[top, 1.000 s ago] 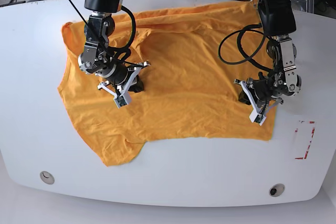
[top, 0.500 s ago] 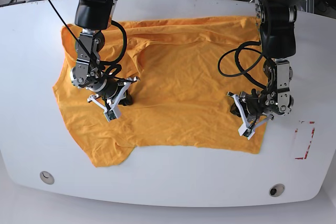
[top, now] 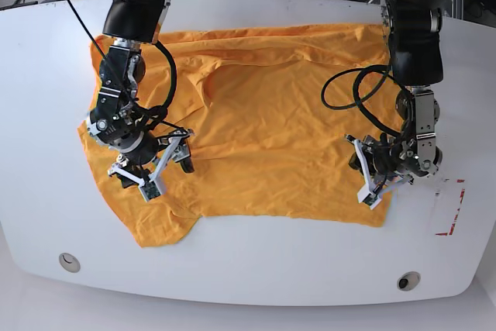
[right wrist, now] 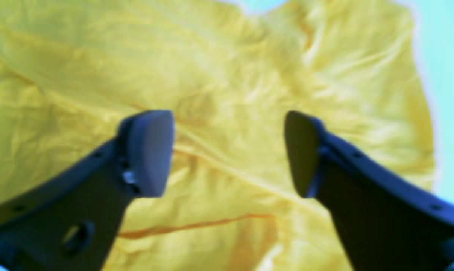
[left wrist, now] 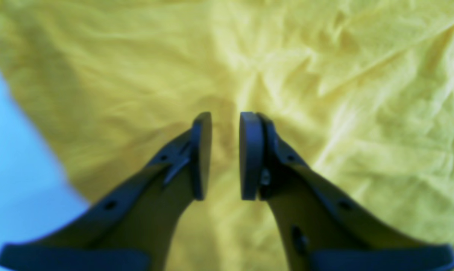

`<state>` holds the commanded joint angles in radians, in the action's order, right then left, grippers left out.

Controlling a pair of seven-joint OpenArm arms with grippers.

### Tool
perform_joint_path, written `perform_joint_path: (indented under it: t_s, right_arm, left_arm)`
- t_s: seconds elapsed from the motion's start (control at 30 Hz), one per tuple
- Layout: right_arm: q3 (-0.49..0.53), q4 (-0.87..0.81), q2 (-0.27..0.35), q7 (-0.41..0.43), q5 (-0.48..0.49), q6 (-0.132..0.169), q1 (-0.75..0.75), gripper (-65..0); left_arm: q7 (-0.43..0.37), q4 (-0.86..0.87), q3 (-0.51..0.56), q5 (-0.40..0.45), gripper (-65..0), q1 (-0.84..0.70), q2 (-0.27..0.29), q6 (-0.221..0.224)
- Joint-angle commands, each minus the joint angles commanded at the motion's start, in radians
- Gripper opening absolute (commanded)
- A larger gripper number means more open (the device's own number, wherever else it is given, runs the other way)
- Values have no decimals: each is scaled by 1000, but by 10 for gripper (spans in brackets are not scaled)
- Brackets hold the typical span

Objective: Layout the t-shirt on the table in an organized manner, then fold the t-shirt properly
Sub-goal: 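Move both grippers to the shirt shoulder corners and grasp them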

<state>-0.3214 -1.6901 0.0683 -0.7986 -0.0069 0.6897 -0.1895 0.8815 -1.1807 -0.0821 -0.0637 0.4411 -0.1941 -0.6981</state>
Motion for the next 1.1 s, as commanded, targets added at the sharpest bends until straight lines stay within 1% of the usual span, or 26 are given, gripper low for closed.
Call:
perform_joint_path:
  t_s: [0.03,0.07,0.17,0.27,0.37,0.4,0.5,0.6,0.77,0.9,1.03,1.1]
  right_arm:
    - [-17,-31,6,-20,0,5,9,-122]
    - [-40,-75,17,-58,3,6,26,-113]
    - [-77,-157,43,-130,5,8,68,-95]
    - [-118,-221,66,-181,5,8,117,-97]
    - [-172,-261,69,-198,5,8,166,-100]
    - [-207,-275,69,-204,5,8,189,-101]
    - [-279,-276,66,-233,5,8,210,-101]
    - [-353,-278,57,-285,5,8,232,-101]
    - [-443,-278,46,-350,5,8,269,-101]
    - [-454,-278,46,-387,5,8,307,-101]
    - [-453,-278,43,-407,5,8,351,-101]
    - [-453,-278,32,-420,5,8,365,-101]
  left_arm:
    - [11,-21,0,0,-390,-14,-3,0]
    - [28,-66,0,0,-361,-34,-15,0]
    - [58,-176,0,-2,-317,-74,-38,0]
    - [92,-292,-3,-3,-303,-127,-41,0]
    - [115,-393,-11,-3,-303,-184,-41,0]
    - [126,-443,-31,-3,-303,-219,-41,0]
    - [140,-519,-69,-2,-303,-270,-32,0]
    - [143,-575,-77,-2,-303,-315,-12,0]
    - [146,-632,-109,-3,-303,-379,-3,0]
    - [147,-634,-117,-3,-304,-391,18,0]
    - [147,-635,-117,-3,-304,-417,18,0]
    - [146,-635,-117,-3,-304,-419,17,0]
